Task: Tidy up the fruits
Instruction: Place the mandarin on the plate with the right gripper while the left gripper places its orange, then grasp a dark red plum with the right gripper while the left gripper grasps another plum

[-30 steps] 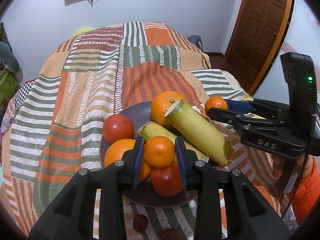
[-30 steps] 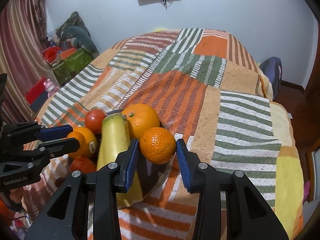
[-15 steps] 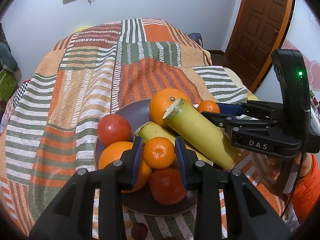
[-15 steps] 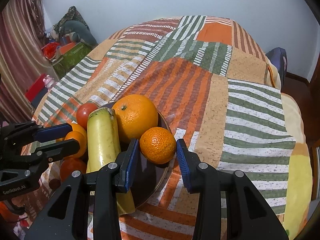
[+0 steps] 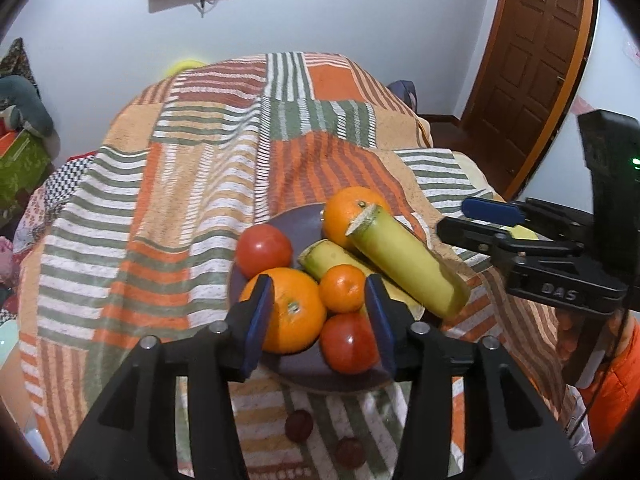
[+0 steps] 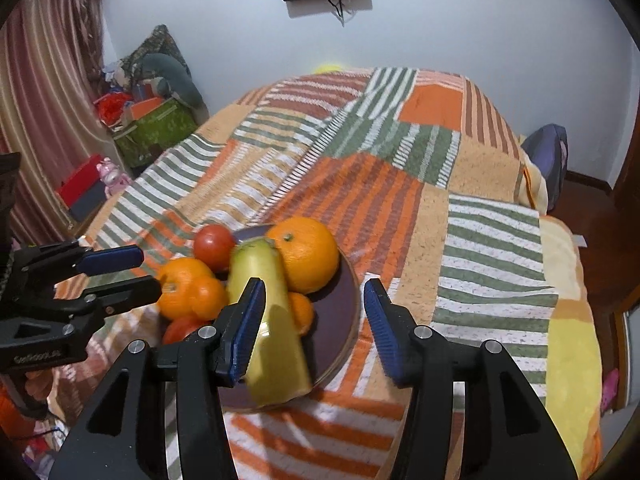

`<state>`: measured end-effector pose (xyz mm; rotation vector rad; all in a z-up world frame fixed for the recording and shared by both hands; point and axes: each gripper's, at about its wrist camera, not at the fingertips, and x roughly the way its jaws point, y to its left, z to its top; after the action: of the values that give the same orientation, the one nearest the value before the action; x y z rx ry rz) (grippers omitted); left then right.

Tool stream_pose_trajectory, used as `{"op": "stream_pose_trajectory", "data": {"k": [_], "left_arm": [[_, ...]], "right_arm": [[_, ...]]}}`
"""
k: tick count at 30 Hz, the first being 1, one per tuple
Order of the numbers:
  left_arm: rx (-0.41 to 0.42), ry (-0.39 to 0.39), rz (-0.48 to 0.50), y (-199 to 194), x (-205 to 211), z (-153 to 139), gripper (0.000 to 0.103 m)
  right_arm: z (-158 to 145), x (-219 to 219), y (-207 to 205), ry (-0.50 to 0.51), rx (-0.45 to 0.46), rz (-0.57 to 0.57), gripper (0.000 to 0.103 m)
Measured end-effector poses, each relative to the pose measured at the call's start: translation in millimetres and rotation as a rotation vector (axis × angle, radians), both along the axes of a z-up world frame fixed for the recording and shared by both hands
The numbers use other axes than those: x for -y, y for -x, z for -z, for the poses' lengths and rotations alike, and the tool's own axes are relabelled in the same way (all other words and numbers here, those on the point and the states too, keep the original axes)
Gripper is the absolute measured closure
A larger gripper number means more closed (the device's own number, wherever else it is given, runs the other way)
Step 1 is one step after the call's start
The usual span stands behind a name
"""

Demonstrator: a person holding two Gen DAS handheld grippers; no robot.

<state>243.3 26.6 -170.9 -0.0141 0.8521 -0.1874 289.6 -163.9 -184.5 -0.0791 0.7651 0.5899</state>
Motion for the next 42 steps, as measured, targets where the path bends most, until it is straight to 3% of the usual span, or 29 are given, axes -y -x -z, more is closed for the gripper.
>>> {"op": "stream_pose_trajectory", "data": {"k": [5, 13, 31, 35, 42], "left_arm": [[0.009, -0.004, -0.032, 19.8, -14.1, -9.8, 0.049], [0.010, -0.005, -0.066, 56.9, -31.9, -16.3, 0.048], [-0.124, 0.044, -0.088, 103.2, -51.8, 25.8, 0.048], [-0.154, 0.055, -0.092, 103.2, -54.1, 37.2, 0.053], [-0.177, 0.071, -0.062, 98.1, -48.4, 47.1, 0.067]], "right_arm": [[-14.9, -5.4, 26.2, -0.020, 0.027, -0.018, 0.055], [-18.5, -24.0, 62.4, -0.014, 0.032, -0.059, 0.055], [51.1, -87.7, 91.9, 0.059, -0.160, -0.192, 0.056], [64.7, -98.0, 90.1, 0.095, -0.197, -0.212, 0.069], [68.4, -99.0, 90.0, 0.094, -0.201, -0.231, 0.081]]}}
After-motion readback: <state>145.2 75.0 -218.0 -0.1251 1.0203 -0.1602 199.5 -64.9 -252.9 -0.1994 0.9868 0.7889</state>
